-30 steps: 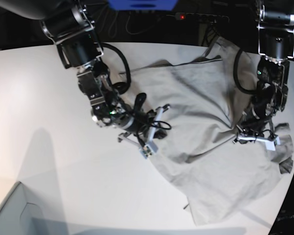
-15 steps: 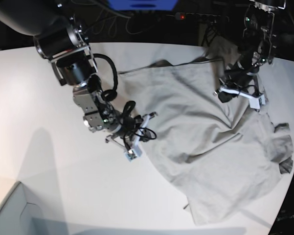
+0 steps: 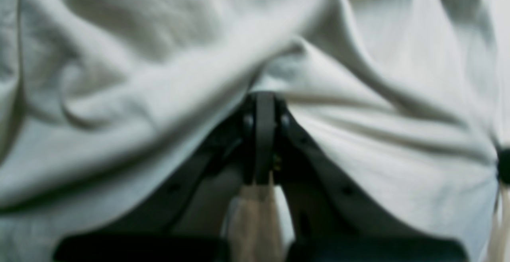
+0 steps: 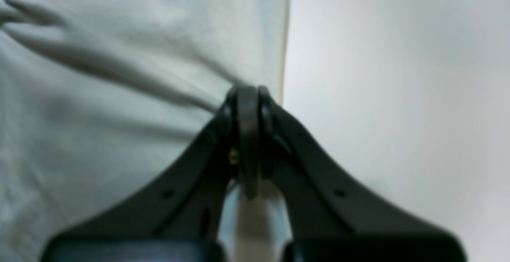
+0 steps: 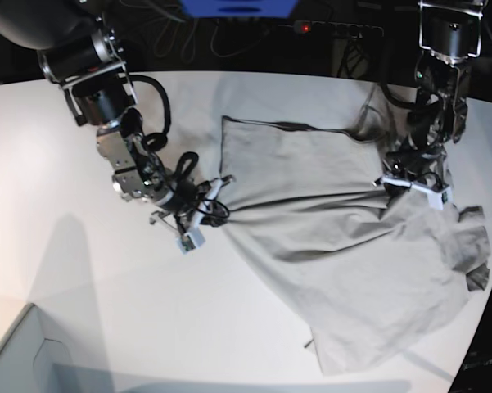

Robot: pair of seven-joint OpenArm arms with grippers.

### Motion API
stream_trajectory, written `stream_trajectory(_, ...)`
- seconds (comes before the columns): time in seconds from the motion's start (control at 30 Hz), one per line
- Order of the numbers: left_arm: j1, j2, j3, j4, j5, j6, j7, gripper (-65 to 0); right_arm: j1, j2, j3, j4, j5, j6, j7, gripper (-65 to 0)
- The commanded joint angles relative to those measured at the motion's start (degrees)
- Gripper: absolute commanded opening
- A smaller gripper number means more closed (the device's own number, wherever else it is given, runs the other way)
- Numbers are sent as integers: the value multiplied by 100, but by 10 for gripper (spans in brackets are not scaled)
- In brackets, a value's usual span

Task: Layout the t-shirt on the table in an organized manner, then fold the t-shirt properly
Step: 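Grasp the shirt with both grippers and lift it to fold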

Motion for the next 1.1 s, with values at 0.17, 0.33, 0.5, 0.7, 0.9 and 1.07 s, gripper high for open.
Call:
stream_trajectory(0.17, -1118, 77, 20, -898, 97, 156, 55, -650, -898, 450, 3, 467, -211, -5, -421, -650)
stream_trajectory(0.33, -1839, 472, 38, -1355, 493, 148, 55, -650, -2059, 741, 12, 1865, -211, -5, -465, -650)
stream_trajectory(0.5, -2173, 1026, 38, -1328, 1205, 139, 55, -650, -3070, 758, 3, 3078, -211, -5, -465, -650)
stream_trajectory(0.7, -2331, 1378, 3, -1197, 1750, 139, 55, -650, -3527, 556, -313, 3905, -211, -5, -465, -650)
stream_trajectory(0.9, -1742, 1105, -358, 272, 1732, 139, 99, -650, -3544, 547, 434, 4801, -211, -14, -473, -650)
stream_trajectory(1.07, -775, 1061, -850, 1907, 1732, 139, 126, -650, -3114, 530, 1207, 4925, -211, -14, -473, -650)
